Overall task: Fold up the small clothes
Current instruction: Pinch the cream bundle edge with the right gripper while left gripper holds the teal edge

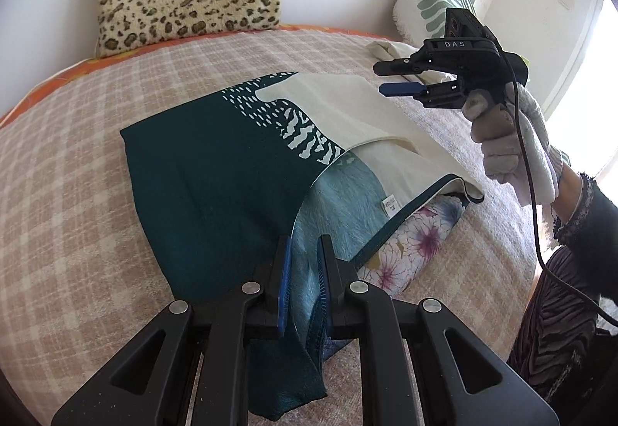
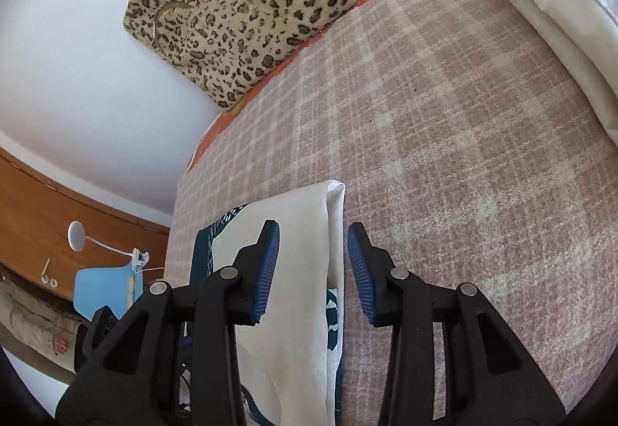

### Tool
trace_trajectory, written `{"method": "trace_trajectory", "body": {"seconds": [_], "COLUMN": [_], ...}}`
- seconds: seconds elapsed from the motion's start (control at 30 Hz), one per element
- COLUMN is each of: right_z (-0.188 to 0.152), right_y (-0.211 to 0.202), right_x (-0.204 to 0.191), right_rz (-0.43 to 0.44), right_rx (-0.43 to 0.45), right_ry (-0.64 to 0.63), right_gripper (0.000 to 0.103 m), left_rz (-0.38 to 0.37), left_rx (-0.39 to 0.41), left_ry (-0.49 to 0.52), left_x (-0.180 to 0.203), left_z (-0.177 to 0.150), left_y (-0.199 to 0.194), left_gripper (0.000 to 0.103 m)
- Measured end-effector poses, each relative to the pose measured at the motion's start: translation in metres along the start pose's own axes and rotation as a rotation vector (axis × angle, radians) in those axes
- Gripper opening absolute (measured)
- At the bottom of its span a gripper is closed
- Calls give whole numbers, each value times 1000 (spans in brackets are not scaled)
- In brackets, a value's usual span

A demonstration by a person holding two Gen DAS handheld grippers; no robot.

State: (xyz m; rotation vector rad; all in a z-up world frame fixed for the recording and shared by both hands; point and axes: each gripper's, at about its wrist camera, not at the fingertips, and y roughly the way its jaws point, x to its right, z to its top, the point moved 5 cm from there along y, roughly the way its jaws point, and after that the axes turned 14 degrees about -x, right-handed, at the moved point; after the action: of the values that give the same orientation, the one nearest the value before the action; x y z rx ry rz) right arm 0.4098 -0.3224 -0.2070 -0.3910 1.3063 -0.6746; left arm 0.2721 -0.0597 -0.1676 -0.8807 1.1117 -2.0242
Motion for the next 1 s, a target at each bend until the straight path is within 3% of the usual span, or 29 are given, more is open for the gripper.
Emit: {"method": "trace_trajectory", "body": {"seconds": [0.2, 0.37, 0.6, 0.67, 0.73, 0.8, 0.9, 0.97, 1.0], "right_z": [14, 25, 34, 30, 28, 27, 23, 17, 12], "right_y": [22, 24, 25, 28, 29, 29, 16, -1, -8], "right_x": [10, 2, 4, 4, 5, 12, 10, -1, -7], "right_rz": [197, 260, 205, 200, 141, 49, 76, 79, 69], "right_rx": [-61, -32, -8, -38, -31, -18, -7, 4, 5], "right_ry": [59, 68, 100, 95, 67, 72, 80, 43, 25], "right_gripper": [39, 39, 39, 34, 14, 14, 14, 14, 14], "left_rz": [-15, -16, -14, -18, -20, -27, -51, -49, -38], "left_rx": [-9, -5, -7, -8, -13, -21, 31, 81, 103], "left_ry": [1, 7, 13, 13, 11, -2, -43, -83, -108], "left_x": [-1, 1, 1, 1, 0, 0, -7, -19, -28], "left_z": [-2, -2, -2, -2, -1, 0, 3, 4, 5], "left_y": [4, 4, 3, 3, 3, 0, -20, -37, -43], "left_gripper": [12, 12, 12, 12, 12, 12, 12, 23, 39]}}
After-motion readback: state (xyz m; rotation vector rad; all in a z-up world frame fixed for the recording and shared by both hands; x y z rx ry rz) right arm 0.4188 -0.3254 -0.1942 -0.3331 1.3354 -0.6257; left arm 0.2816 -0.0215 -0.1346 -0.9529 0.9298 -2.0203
